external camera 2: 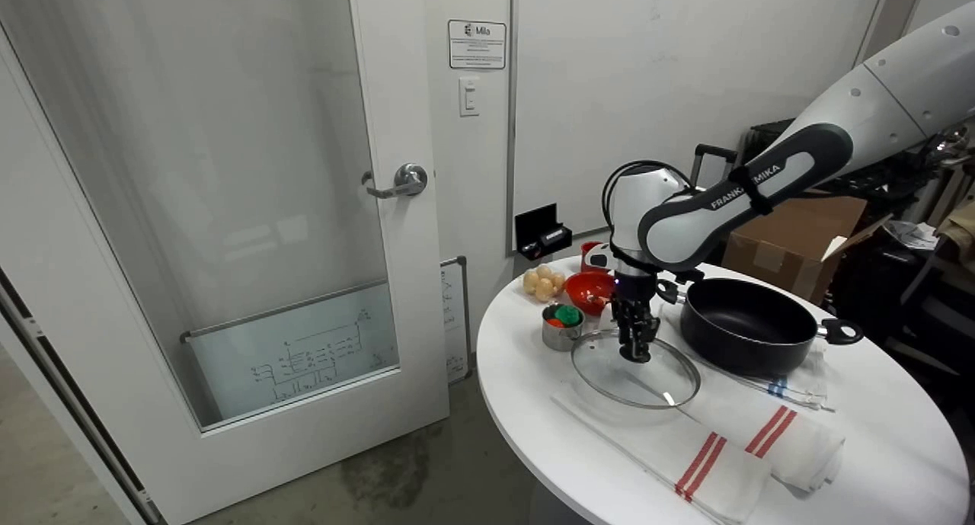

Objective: Remove the lid from the pot and place it on the table

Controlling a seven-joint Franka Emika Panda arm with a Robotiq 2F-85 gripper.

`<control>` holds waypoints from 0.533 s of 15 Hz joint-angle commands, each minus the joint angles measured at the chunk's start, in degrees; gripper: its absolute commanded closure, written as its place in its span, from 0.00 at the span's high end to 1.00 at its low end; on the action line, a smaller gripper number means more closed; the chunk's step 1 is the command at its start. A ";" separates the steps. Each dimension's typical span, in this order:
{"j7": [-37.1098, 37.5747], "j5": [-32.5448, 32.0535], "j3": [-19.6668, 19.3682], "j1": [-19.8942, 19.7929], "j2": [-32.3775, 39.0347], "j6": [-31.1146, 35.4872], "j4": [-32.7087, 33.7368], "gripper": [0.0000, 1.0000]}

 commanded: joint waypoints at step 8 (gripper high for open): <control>0.11 -1.23 -0.84 1.09 -7.83 0.16 -11.52 0.55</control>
